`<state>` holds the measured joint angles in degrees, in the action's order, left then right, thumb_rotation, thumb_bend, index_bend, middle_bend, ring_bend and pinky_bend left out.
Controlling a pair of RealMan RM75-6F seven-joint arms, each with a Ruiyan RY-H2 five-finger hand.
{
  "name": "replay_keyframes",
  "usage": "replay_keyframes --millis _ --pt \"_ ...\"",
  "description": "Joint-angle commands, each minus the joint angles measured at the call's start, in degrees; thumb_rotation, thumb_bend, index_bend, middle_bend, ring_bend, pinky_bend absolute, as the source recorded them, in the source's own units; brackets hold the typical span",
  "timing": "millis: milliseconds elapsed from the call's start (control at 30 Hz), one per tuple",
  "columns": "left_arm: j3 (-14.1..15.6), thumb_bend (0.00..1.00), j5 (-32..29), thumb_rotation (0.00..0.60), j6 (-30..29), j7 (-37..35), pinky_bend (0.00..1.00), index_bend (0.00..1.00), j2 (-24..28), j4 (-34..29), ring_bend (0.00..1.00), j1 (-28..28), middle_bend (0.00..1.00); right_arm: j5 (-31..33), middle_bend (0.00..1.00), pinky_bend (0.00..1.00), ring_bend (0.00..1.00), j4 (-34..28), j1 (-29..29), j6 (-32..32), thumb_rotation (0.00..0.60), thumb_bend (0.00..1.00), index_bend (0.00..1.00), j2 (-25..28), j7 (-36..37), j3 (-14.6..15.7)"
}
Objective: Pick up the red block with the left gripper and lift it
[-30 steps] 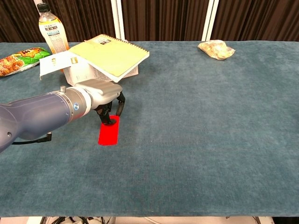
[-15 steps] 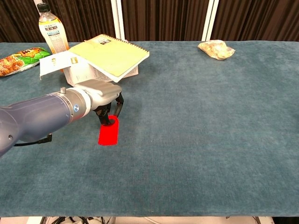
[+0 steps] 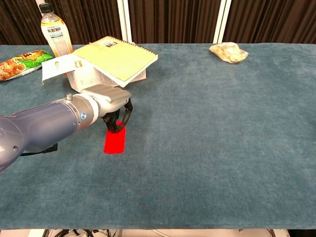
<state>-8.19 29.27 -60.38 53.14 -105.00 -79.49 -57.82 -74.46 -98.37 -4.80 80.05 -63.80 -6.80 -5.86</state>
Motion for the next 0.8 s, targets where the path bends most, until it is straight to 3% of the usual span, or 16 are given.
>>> replay_keyframes --millis 33,367,567,700,800 --pt "0.0 0.49 -0.1 0.600 -0.2 0.4 0.96 0.61 0.1 -0.4 1.00 0.0 1.00 0.0 0.10 0.15 0.14 0.0 0.0 -0.1 0.600 0.05 0.26 0.0 0.0 0.1" --pt "-0.3 0.51 0.0 0.600 -0.4 0.4 0.96 0.65 0.4 -2.0 1.00 0.3 1.00 -0.1 0.10 0.15 0.14 -0.2 0.0 -0.1 0.600 0.06 0.26 0.1 0.0 0.1" --pt "1.0 0.52 0.3 0.600 -2.5 2.3 0.96 0.66 4.7 -10.8 1.00 0.9 1.00 0.2 0.10 0.15 0.14 -0.2 0.0 -0.2 0.600 0.06 0.26 0.1 0.0 0.1" --pt "1.7 0.53 0.0 0.600 -4.5 2.4 0.96 0.66 11.1 -22.4 1.00 2.2 1.00 0.3 0.10 0.15 0.14 -0.3 0.0 -0.3 0.600 0.06 0.26 0.1 -0.1 0.0" --pt "1.9 0.53 0.6 0.600 -5.6 2.3 0.96 0.66 14.3 -27.5 1.00 2.6 1.00 0.3 0.10 0.15 0.14 -0.3 0.0 -0.2 0.600 0.06 0.26 0.1 -0.2 0.0"
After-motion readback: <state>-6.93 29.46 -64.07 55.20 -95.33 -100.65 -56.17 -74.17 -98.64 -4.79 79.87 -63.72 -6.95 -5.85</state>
